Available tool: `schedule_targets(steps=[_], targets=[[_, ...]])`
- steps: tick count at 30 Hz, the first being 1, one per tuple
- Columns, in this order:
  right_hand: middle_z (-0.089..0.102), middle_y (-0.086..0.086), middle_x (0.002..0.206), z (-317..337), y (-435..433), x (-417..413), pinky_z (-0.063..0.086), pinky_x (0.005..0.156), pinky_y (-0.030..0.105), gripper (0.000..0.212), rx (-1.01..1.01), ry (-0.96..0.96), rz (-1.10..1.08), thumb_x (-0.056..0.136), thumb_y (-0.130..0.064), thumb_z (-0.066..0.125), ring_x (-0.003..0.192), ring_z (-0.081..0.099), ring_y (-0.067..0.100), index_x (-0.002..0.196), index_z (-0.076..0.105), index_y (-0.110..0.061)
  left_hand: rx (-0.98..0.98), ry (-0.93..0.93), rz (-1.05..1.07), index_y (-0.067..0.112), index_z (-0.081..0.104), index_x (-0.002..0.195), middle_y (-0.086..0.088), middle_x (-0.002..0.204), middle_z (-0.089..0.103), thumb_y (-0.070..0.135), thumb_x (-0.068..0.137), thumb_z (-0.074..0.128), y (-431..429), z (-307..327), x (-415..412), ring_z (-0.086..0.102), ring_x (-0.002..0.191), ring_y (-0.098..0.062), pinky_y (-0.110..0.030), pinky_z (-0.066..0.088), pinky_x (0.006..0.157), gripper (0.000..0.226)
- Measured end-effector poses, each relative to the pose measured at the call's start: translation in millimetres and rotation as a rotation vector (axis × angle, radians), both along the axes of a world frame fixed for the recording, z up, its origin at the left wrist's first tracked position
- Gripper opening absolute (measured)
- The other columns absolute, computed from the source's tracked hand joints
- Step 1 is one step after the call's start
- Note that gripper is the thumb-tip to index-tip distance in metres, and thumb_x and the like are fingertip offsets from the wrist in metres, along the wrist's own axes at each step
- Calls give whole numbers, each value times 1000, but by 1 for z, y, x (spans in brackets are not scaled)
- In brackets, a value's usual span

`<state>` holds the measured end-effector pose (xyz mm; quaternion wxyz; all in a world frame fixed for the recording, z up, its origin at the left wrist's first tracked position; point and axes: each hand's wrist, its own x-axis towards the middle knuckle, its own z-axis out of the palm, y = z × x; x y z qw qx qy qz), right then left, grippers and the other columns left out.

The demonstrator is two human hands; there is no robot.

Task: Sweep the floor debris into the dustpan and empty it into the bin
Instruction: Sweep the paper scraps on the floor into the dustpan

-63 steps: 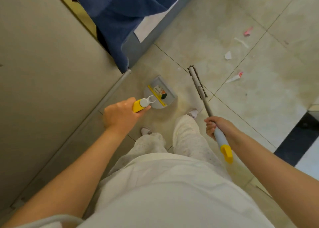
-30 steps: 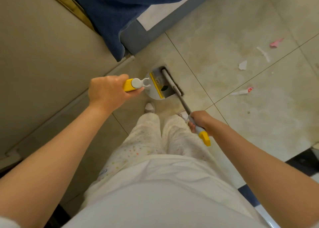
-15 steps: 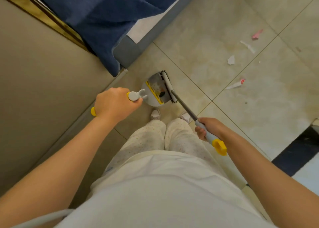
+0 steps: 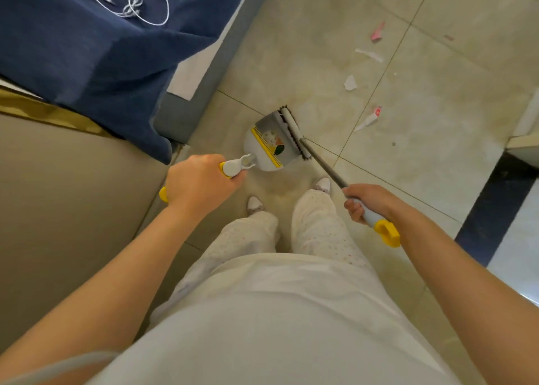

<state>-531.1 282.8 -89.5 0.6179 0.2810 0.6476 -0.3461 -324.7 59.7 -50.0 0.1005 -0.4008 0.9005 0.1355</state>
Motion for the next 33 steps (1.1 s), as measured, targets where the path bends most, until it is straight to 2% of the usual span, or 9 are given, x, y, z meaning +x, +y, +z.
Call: schedule_targets(steps=[3, 8, 13, 16, 21, 23, 26, 30, 33], targets=[[35, 3, 62, -1, 18, -24, 29, 29, 12, 12, -4, 2, -73, 97, -13, 43, 28, 32, 5, 87, 47, -7, 19, -14, -22, 19, 61, 62, 3, 56, 54, 61, 84, 56, 6, -1, -34, 51, 51, -19, -20, 29, 49, 48], [36, 4, 63, -2, 51, -75, 29, 29, 10, 16, 28, 14, -130, 97, -12, 42, 27, 34, 5, 83, 46, -7, 69, -51, -62, 14, 64, 65, -2, 58, 61, 56, 82, 60, 22, -4, -96, 59, 55, -25, -25, 42, 51, 45], [33, 4, 62, -7, 85, -135, 27, 29, 9, 18, 71, 47, -136, 98, -11, 42, 24, 31, 5, 79, 42, -10, 42, -66, -123, 11, 66, 67, -6, 60, 63, 54, 82, 58, 45, 0, -164, 60, 55, -27, -23, 39, 51, 46], [32, 4, 62, -10, 106, -173, 27, 29, 9, 20, 96, 80, -132, 97, -10, 43, 24, 31, 5, 77, 41, -11, 22, -111, -161, 11, 62, 62, -5, 56, 60, 52, 83, 60, 59, -1, -210, 59, 53, -27, -19, 30, 47, 47], [32, 5, 61, -21, 127, -230, 27, 29, 10, 20, 126, 156, -126, 97, -8, 45, 23, 30, 4, 77, 43, -10, 4, -111, -217, 10, 61, 63, -6, 58, 60, 52, 84, 58, 79, -5, -271, 58, 54, -29, -21, 29, 47, 48], [31, 5, 61, -27, 131, -251, 27, 30, 9, 20, 145, 176, -124, 97, -8, 45, 29, 31, 7, 77, 43, -10, -11, -117, -223, 11, 62, 66, -6, 59, 61, 54, 84, 56, 84, -7, -292, 58, 56, -29, -21, 29, 48, 47], [31, 5, 62, -38, 137, -280, 27, 31, 8, 21, 177, 216, -111, 97, -7, 45, 47, 28, 12, 76, 44, -9, -21, -140, -229, 12, 64, 68, -5, 58, 59, 55, 84, 55, 92, -7, -321, 58, 55, -28, -20, 29, 47, 46], [31, 4, 62, -59, 137, -308, 28, 32, 7, 20, 199, 245, -100, 96, -6, 45, 50, 28, 14, 77, 45, -8, 5, -154, -250, 13, 56, 61, -2, 51, 46, 51, 84, 58, 101, -4, -353, 54, 54, -29, -20, 26, 47, 45], [33, 5, 62, -73, 138, -316, 29, 32, 8, 22, 204, 221, -82, 97, -8, 45, 50, 30, 14, 75, 45, -9, 6, -148, -243, 14, 49, 56, -5, 54, 51, 52, 82, 60, 103, -1, -369, 57, 57, -30, -23, 30, 50, 47]])
